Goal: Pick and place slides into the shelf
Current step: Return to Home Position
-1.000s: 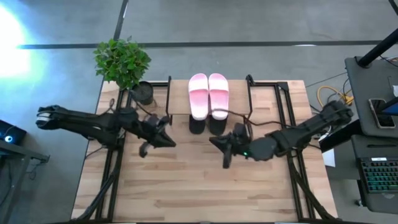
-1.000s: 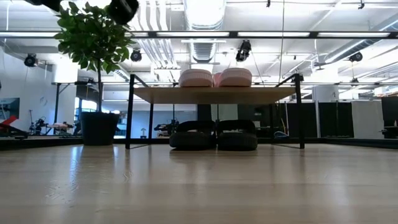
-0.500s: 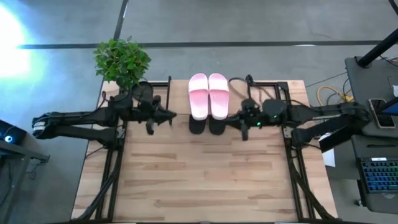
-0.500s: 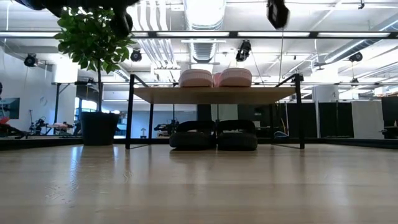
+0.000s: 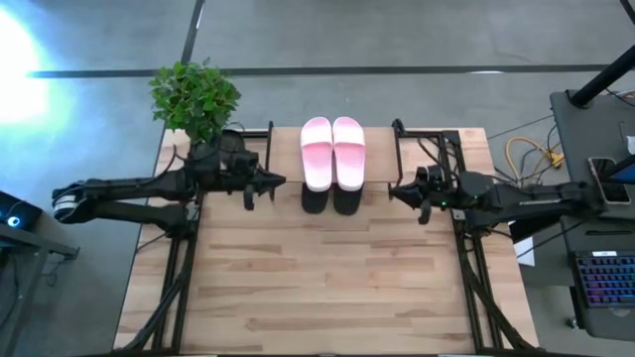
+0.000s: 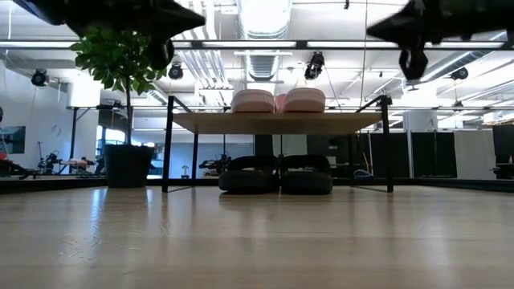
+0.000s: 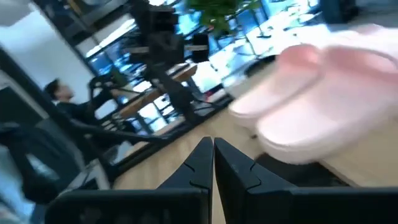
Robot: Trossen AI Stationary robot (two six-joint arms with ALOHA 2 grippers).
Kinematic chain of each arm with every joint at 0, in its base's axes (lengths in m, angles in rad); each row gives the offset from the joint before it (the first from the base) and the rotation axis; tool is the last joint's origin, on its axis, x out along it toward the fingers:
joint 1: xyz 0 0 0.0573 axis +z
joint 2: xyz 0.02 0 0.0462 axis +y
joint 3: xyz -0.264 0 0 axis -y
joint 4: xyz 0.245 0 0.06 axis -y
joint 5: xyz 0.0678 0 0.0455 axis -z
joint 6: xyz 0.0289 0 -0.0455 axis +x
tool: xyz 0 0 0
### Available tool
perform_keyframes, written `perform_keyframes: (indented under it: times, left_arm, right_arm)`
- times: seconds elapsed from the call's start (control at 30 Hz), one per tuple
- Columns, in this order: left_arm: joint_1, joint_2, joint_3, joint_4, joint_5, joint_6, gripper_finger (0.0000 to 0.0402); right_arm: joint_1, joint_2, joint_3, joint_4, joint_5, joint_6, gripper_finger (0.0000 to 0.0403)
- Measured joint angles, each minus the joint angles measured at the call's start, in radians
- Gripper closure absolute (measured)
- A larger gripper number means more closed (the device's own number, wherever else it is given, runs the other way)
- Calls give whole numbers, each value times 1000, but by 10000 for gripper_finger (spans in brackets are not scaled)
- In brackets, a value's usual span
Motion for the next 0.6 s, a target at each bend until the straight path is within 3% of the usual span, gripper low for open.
perform_keyframes:
  times: [0.2, 0.33, 0.6]
  left_arm:
    - [0, -56, -114, 50, -9, 0, 402]
    - [0, -121, -232, 193, -15, -52, 402]
    - [0, -320, -416, 262, -68, -94, 402]
  right_arm:
    - [1, -54, -156, 169, 23, 33, 394]
    - [0, -63, -237, 229, 26, 54, 394]
    - [0, -66, -296, 273, 31, 53, 394]
